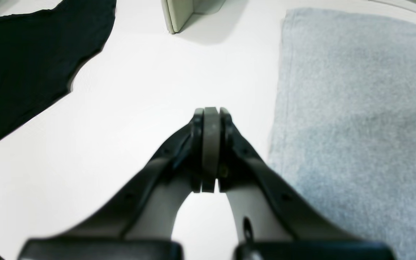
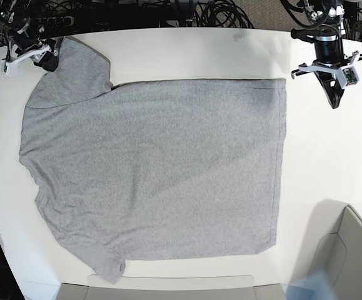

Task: Fold the T-shirt properly
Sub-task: 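Lower both grippers and pinch the shirt's shoulder corners at the collar edge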

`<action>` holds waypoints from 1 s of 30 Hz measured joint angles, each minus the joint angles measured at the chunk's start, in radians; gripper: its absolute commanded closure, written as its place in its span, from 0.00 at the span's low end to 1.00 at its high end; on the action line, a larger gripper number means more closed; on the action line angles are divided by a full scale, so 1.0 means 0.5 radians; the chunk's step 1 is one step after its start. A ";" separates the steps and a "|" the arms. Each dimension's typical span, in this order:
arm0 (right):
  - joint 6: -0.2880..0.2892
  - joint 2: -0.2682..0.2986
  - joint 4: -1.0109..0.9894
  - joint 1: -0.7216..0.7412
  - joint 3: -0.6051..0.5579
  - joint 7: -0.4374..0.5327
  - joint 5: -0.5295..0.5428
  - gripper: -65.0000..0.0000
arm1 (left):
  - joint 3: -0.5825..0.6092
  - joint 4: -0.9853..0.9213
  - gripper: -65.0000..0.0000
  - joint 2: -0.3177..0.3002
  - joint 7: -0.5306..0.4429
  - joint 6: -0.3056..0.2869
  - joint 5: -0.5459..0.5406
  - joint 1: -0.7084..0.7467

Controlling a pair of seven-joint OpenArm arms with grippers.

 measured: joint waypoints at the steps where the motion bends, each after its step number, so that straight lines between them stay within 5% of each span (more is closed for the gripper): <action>1: 0.000 0.006 -0.013 0.014 -0.025 0.014 0.004 0.63 | 0.000 0.000 1.00 0.000 0.008 0.000 0.000 0.000; 7: 0.006 0.005 0.018 0.010 -0.173 0.053 0.016 0.63 | 0.001 0.000 0.98 0.000 0.002 -0.002 0.000 -0.038; 11: 0.015 -0.024 0.033 -0.002 -0.248 0.072 0.045 0.63 | 0.082 0.000 0.82 -0.021 0.166 0.005 -0.050 -0.038; 14: 0.028 -0.038 0.049 -0.003 -0.299 0.081 0.047 0.63 | 0.101 0.000 0.71 -0.010 0.346 -0.002 -0.471 -0.082; 20: 0.028 -0.032 0.097 -0.024 -0.314 0.043 0.036 0.63 | -0.108 -0.030 0.69 -0.021 0.826 0.000 -1.277 -0.212; 25: 0.027 -0.033 0.140 -0.058 -0.311 0.019 0.030 0.63 | -0.309 -0.278 0.69 -0.017 1.386 0.009 -1.310 -0.426; 30: 0.027 -0.009 0.141 -0.058 -0.314 -0.002 0.027 0.63 | -0.333 -0.405 0.69 -0.007 1.444 -0.003 -1.316 -0.447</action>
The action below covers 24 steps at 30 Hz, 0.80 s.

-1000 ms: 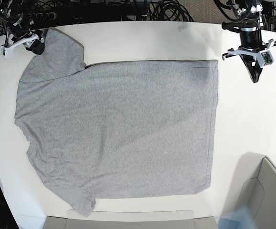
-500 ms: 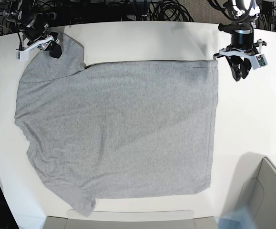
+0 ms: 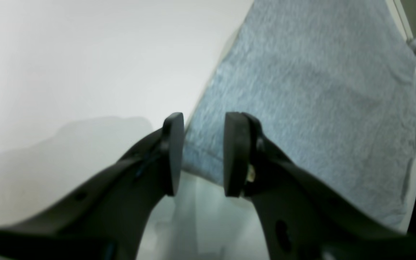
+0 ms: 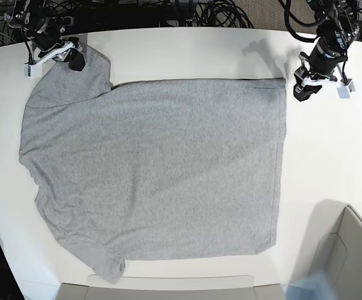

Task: Fold the T-shirt properly
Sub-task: 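Lower both grippers and pinch the shirt's shoulder corners at the collar edge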

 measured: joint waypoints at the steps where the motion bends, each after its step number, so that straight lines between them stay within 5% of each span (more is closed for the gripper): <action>1: 0.000 0.001 0.000 -0.005 0.000 0.002 0.001 0.63 | 0.000 -0.060 0.69 0.002 0.000 0.003 0.008 0.000; 24: 0.000 0.037 0.000 -0.005 -0.004 -0.010 0.002 0.63 | 0.574 -0.390 0.69 -0.059 -0.261 -0.060 -0.072 -0.039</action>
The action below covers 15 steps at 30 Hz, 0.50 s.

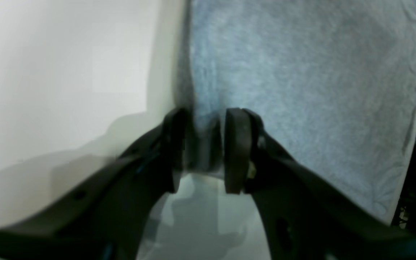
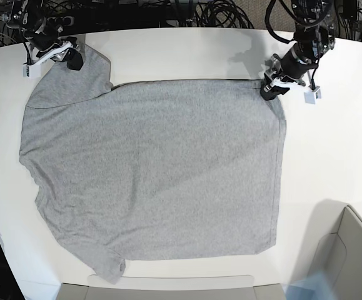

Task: Fold the T-shirt properly
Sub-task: 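Lower both grippers and pinch the shirt's shoulder corners at the collar edge, then lift the collar edge with both grippers and fold it toward the hem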

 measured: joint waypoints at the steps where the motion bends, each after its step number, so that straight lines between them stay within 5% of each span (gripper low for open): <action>1: 0.000 -0.001 0.000 0.000 0.000 0.002 -0.011 0.63 | 0.008 -0.018 0.69 0.000 -0.026 -0.014 -0.024 -0.001; 5: 0.000 0.001 0.000 0.001 -0.001 0.002 -0.011 0.69 | 0.008 -0.104 0.73 0.000 -0.074 -0.071 -0.098 -0.019; 10: -0.024 0.001 -0.007 0.028 0.001 -0.033 -0.053 1.00 | 0.008 -0.182 1.00 0.000 -0.107 -0.050 -0.072 -0.089; 15: -0.066 0.039 0.084 -0.014 0.004 -0.072 -0.109 1.00 | -0.137 -0.154 1.00 0.017 -0.071 -0.041 -0.070 -0.042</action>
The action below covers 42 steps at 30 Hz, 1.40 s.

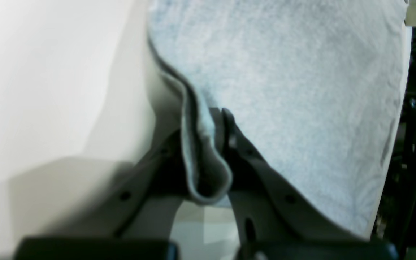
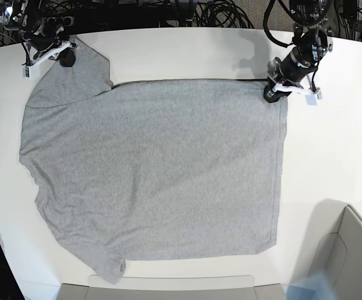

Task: Fold the T-shirt properly
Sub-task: 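Lift the collar edge with both grippers and fold it toward the hem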

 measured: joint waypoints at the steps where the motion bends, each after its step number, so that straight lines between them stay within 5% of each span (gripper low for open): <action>1: 0.005 -0.001 0.052 -0.031 0.017 -0.002 -0.011 1.00 | -0.053 0.025 1.00 -0.002 0.006 0.001 0.001 0.045; 9: 0.014 -0.071 0.455 -0.266 0.203 -0.014 0.024 1.00 | -0.286 0.218 1.00 -0.042 0.021 0.077 0.089 0.262; 15: 0.017 -0.129 0.597 -0.440 0.211 -0.024 0.022 1.00 | -0.483 0.343 1.00 -0.045 0.220 0.104 0.114 0.411; 26: 0.021 -0.121 0.608 -0.208 0.200 -0.025 0.011 1.00 | -0.565 0.446 1.00 -0.040 0.285 0.111 0.134 0.300; 31: 0.021 -0.037 0.607 -0.085 0.137 -0.041 -0.153 1.00 | -0.571 0.521 1.00 -0.031 0.488 0.111 0.136 0.173; 42: 0.021 -0.043 0.587 0.307 -0.177 -0.037 -0.723 1.00 | -0.572 0.538 1.00 -0.002 0.529 0.118 0.159 -0.152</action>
